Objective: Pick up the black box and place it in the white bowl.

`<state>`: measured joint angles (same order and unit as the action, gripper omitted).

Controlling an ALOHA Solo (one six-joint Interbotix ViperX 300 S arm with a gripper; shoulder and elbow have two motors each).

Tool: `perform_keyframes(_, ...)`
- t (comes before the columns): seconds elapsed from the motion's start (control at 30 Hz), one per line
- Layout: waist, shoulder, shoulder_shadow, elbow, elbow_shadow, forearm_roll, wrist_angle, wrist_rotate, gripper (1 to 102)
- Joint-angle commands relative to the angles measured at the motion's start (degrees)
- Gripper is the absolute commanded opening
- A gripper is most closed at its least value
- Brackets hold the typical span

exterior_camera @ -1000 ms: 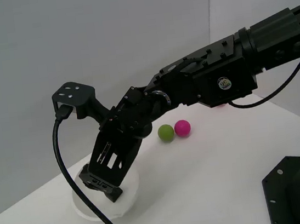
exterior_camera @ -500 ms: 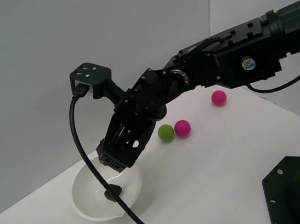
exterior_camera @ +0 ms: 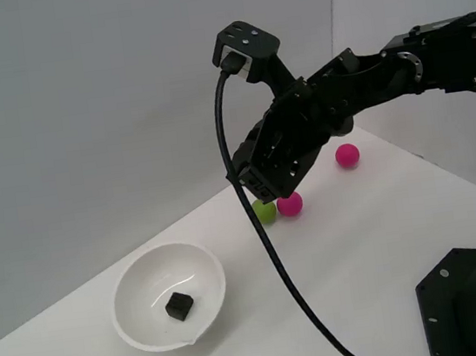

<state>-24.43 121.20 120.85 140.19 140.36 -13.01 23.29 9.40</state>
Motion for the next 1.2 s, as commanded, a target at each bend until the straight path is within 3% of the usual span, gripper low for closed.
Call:
perform_keyframes(0.0,1.9,3.9,4.2,1.5,1.2,-0.4,0.2,0.9,3)
perform_keyframes(0.37,13.7,17.8,18.0,8.2,8.0,-0.1,0.3,5.2,3)
perform_keyframes(0.5,17.0,23.6,23.9,10.5,10.1,0.1,0.3,5.4,3)
perform_keyframes(0.6,19.7,27.9,28.2,12.1,11.8,1.5,0.5,5.4,3)
perform_keyframes(0.73,24.5,32.1,32.5,14.4,14.1,3.2,3.7,5.4,3)
perform_keyframes(0.93,28.3,38.1,38.4,17.9,17.6,3.4,4.7,5.4,3)
perform_keyframes(1.17,29.7,41.0,41.3,18.3,17.9,3.7,8.1,5.0,3)
